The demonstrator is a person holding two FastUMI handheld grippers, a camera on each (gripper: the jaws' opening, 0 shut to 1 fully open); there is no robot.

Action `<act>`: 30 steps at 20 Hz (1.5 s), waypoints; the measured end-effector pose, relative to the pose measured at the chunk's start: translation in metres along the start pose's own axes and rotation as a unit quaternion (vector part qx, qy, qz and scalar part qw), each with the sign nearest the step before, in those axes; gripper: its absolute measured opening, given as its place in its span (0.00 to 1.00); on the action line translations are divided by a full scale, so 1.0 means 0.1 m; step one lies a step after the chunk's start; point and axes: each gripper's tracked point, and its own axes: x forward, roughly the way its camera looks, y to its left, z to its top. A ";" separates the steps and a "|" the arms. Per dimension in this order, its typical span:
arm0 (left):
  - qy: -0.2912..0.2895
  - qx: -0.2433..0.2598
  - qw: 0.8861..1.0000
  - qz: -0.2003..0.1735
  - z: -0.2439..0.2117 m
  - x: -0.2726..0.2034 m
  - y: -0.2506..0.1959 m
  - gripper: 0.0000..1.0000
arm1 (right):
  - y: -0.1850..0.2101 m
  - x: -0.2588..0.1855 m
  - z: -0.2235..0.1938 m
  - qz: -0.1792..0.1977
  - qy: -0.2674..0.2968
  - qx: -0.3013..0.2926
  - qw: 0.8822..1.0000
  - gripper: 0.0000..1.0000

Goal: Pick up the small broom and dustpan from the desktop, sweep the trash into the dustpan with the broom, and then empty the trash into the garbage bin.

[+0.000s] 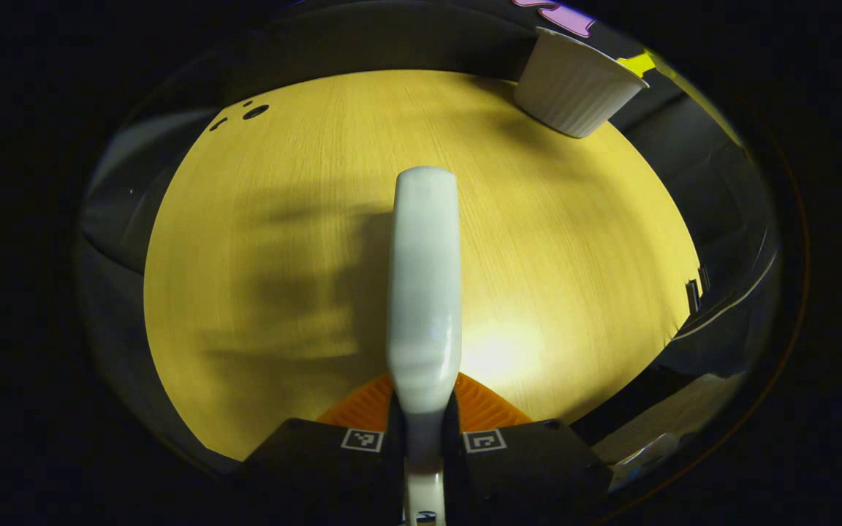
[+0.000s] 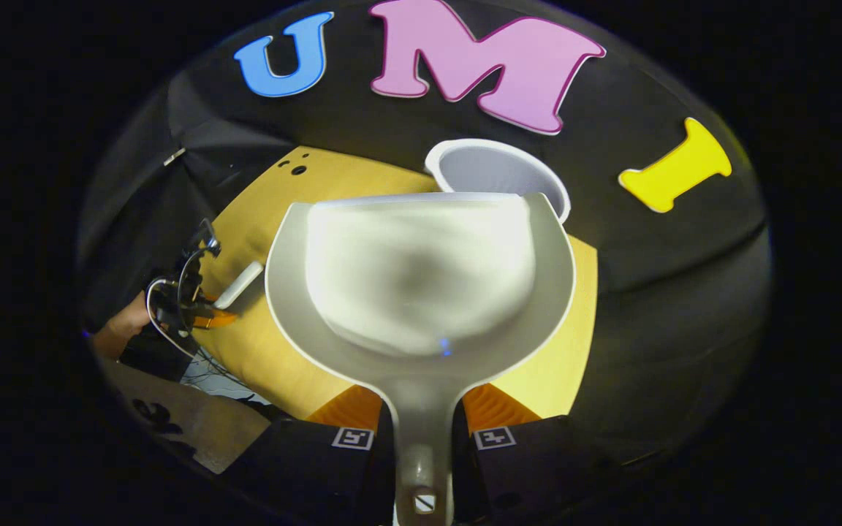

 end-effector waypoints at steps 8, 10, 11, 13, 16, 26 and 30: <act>0.007 -0.005 0.999 0.036 0.07 0.16 0.09 0.27 | 0.37 1.23 -1.05 0.015 0.046 0.018 0.999 0.38; 0.012 0.000 0.999 0.043 0.05 0.19 0.05 0.25 | 0.41 1.47 -1.22 0.016 0.052 0.023 0.998 0.35; 0.013 0.002 0.999 0.047 0.05 0.20 0.04 0.25 | 0.41 1.57 -1.29 0.014 0.053 0.021 0.998 0.35; 0.016 0.003 0.998 0.055 0.06 0.23 0.04 0.25 | 0.42 1.72 -1.39 0.009 0.050 0.013 0.999 0.35; 0.018 -0.001 0.998 0.061 0.05 0.24 0.03 0.27 | 0.43 1.83 -1.52 0.005 0.049 0.003 0.999 0.35; 0.020 -0.004 0.996 0.085 0.04 0.24 0.03 0.27 | 0.50 2.08 -1.85 0.017 0.067 0.057 0.996 0.35; 0.024 -0.006 0.996 0.086 0.02 0.23 0.03 0.28 | 0.52 2.11 -1.95 0.024 0.067 0.059 0.996 0.40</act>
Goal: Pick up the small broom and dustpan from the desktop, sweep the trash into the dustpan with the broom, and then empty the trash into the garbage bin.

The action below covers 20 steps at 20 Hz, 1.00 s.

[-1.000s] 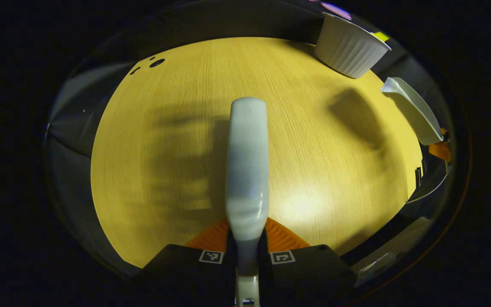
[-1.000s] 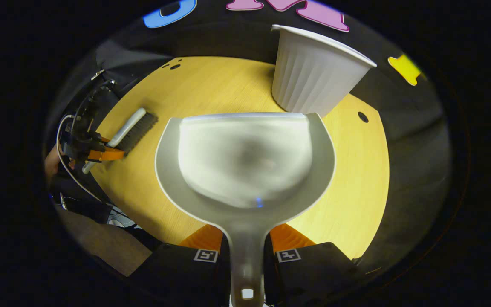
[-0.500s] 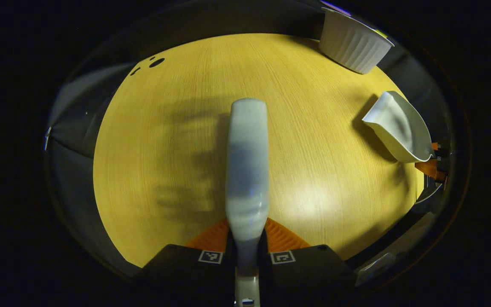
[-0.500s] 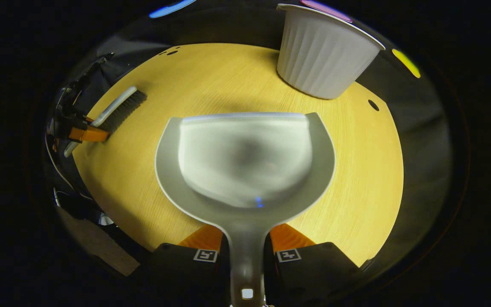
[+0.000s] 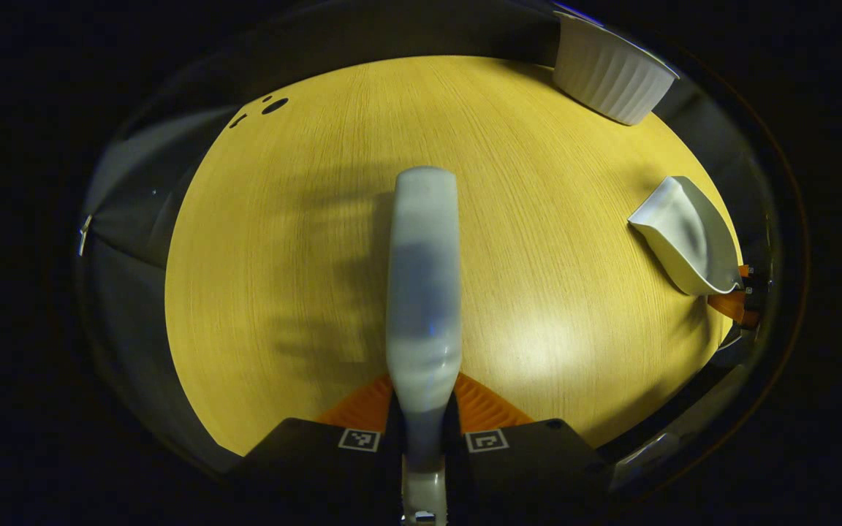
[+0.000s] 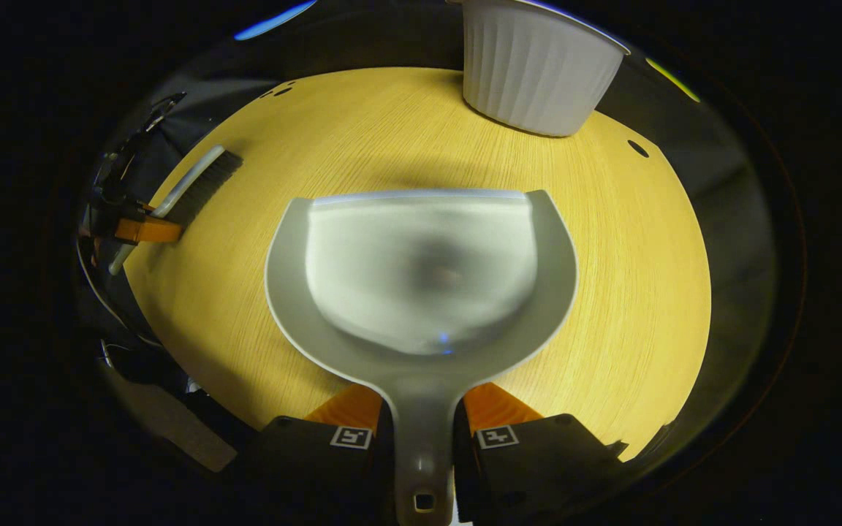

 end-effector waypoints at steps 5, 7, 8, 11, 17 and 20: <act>-0.001 0.006 1.000 0.008 -0.04 -0.04 0.02 0.30 | 0.01 0.01 -0.07 0.012 0.011 0.026 1.000 0.39; -0.003 0.008 1.000 0.009 -0.02 -0.05 0.02 0.27 | 0.01 -0.05 -0.08 0.015 0.012 0.032 0.999 0.41; -0.004 0.010 1.000 0.013 -0.02 -0.08 0.03 0.30 | 0.01 -0.10 -0.09 0.017 0.014 0.032 0.999 0.42; -0.006 0.016 1.000 0.024 -0.04 -0.17 0.08 0.38 | -0.01 -0.32 -0.06 0.022 0.014 0.020 0.999 0.39; -0.057 0.007 0.998 0.019 0.08 -0.66 0.07 0.42 | -0.11 -1.03 0.19 0.017 -0.037 -0.010 0.999 0.43; -0.127 0.002 0.992 0.013 0.37 -1.02 0.01 0.42 | -0.10 -1.36 0.50 0.010 -0.098 -0.016 0.995 0.43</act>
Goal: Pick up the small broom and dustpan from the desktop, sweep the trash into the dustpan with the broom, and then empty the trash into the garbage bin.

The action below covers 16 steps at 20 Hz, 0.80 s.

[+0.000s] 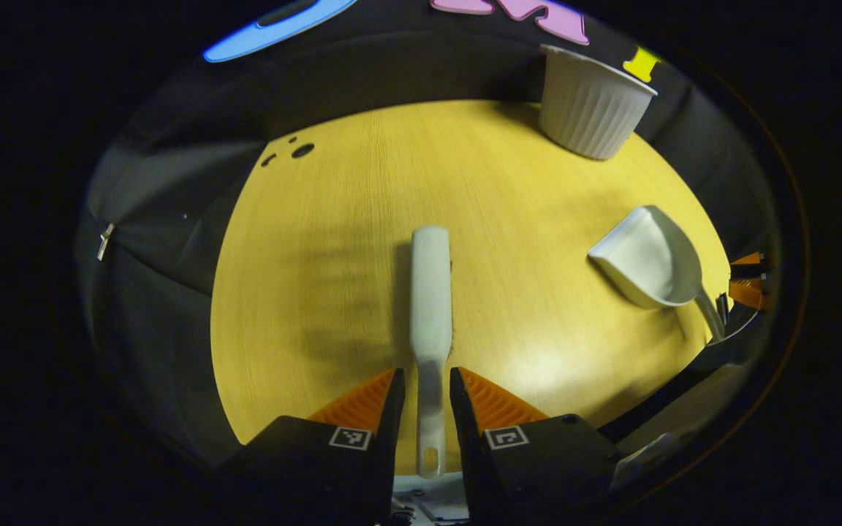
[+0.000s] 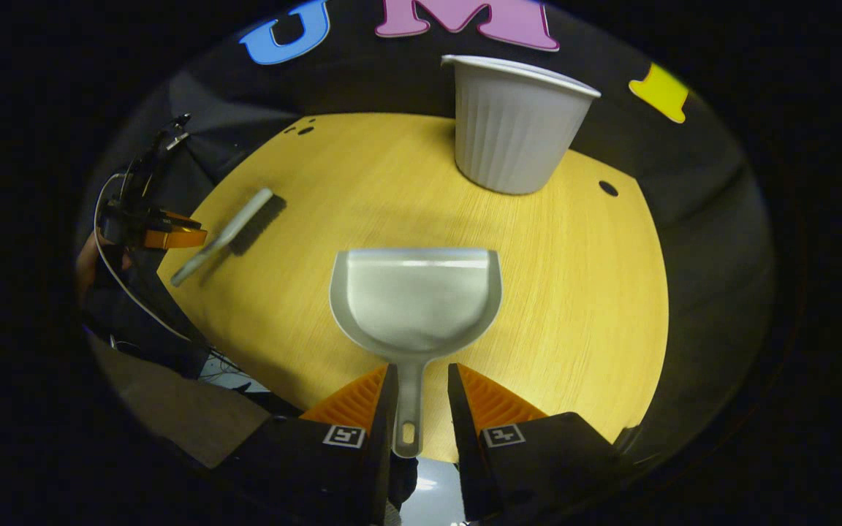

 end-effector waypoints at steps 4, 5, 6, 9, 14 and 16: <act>-0.128 -0.002 0.992 -0.008 0.70 -0.47 -0.13 0.42 | 0.06 -0.34 0.64 0.000 -0.110 -0.002 0.994 0.43; -0.163 0.000 0.987 -0.012 0.88 -0.58 -0.19 0.42 | 0.10 -0.42 0.82 0.003 -0.138 0.000 0.990 0.43; -0.198 0.004 0.980 -0.015 1.07 -0.71 -0.24 0.42 | 0.14 -0.52 0.99 0.006 -0.166 0.002 0.986 0.43; -0.288 0.017 0.957 -0.017 1.50 -1.13 -0.40 0.42 | 0.21 -0.83 1.50 0.010 -0.242 0.011 0.970 0.43; -0.379 -0.002 0.925 -0.034 1.94 -1.69 -0.72 0.42 | 0.20 -1.31 2.01 0.001 -0.342 0.009 0.940 0.40; -0.408 -0.008 0.912 -0.049 2.01 -1.85 -0.85 0.41 | 0.19 -1.43 2.10 -0.006 -0.363 0.004 0.932 0.43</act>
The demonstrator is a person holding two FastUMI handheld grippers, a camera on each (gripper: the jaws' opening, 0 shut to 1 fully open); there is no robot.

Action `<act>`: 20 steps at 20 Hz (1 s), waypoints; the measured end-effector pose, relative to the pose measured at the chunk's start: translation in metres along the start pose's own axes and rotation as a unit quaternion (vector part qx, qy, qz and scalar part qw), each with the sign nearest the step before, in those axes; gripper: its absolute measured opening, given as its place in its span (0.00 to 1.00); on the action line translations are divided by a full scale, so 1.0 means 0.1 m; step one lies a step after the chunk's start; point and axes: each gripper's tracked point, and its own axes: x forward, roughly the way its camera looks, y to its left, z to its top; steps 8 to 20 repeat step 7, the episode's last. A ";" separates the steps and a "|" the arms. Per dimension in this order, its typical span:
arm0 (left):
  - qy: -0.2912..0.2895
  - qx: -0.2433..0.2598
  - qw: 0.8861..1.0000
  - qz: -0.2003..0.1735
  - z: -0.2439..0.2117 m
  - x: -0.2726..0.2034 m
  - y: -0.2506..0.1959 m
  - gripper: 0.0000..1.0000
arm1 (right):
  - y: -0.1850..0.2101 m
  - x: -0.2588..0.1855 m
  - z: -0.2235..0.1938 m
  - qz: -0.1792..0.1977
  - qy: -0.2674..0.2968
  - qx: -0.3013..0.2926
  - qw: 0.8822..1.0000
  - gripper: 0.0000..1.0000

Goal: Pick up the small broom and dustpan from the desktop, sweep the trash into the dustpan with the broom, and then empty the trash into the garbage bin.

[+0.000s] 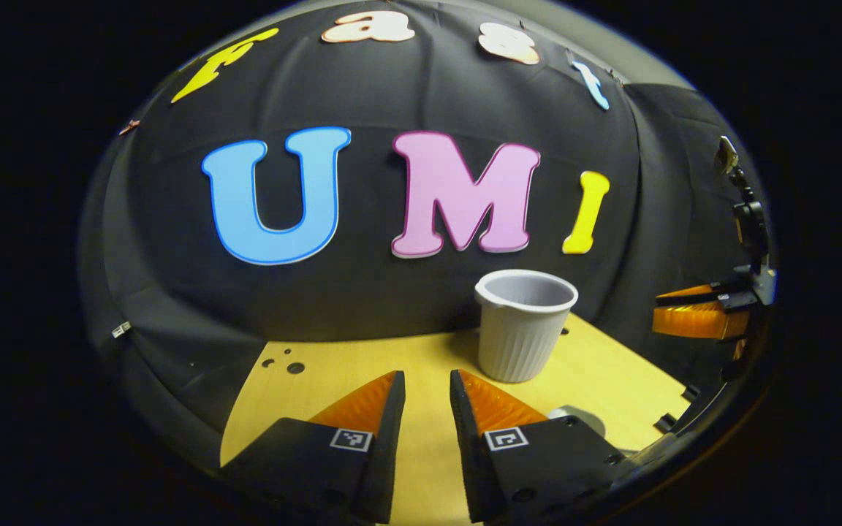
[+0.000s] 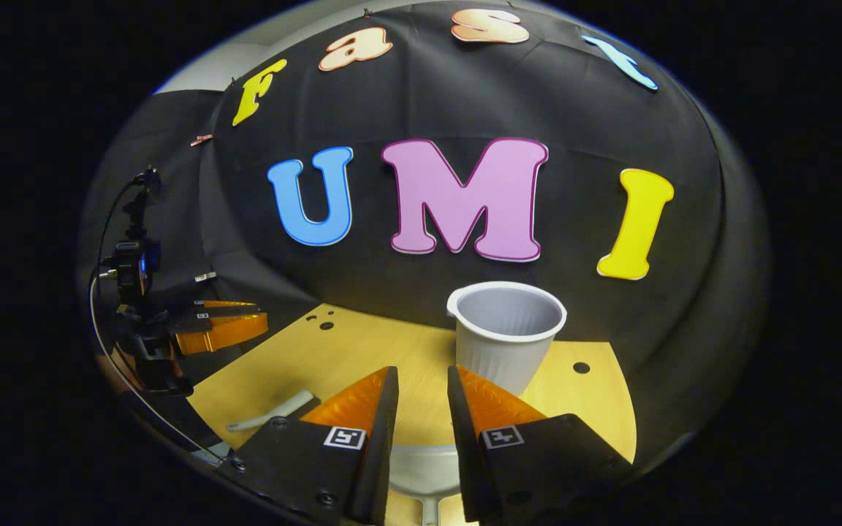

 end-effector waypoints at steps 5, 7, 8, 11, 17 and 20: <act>-0.004 -0.003 1.000 -0.007 0.03 0.00 -0.14 0.36 | -0.02 -0.01 -0.01 -0.005 -0.001 0.000 1.000 0.43; 0.001 -0.005 1.000 -0.006 0.03 -0.01 -0.16 0.36 | -0.03 0.01 -0.04 -0.004 0.009 -0.002 1.000 0.43; 0.001 -0.005 1.000 -0.006 0.03 -0.01 -0.16 0.36 | -0.03 0.01 -0.04 -0.004 0.009 -0.002 1.000 0.43; 0.001 -0.005 1.000 -0.006 0.03 -0.01 -0.16 0.36 | -0.03 0.01 -0.04 -0.004 0.009 -0.002 1.000 0.43; 0.001 -0.005 1.000 -0.006 0.03 -0.01 -0.16 0.36 | -0.03 0.01 -0.04 -0.004 0.009 -0.002 1.000 0.43; 0.001 -0.005 1.000 -0.006 0.03 -0.01 -0.16 0.36 | -0.03 0.01 -0.04 -0.004 0.009 -0.002 1.000 0.43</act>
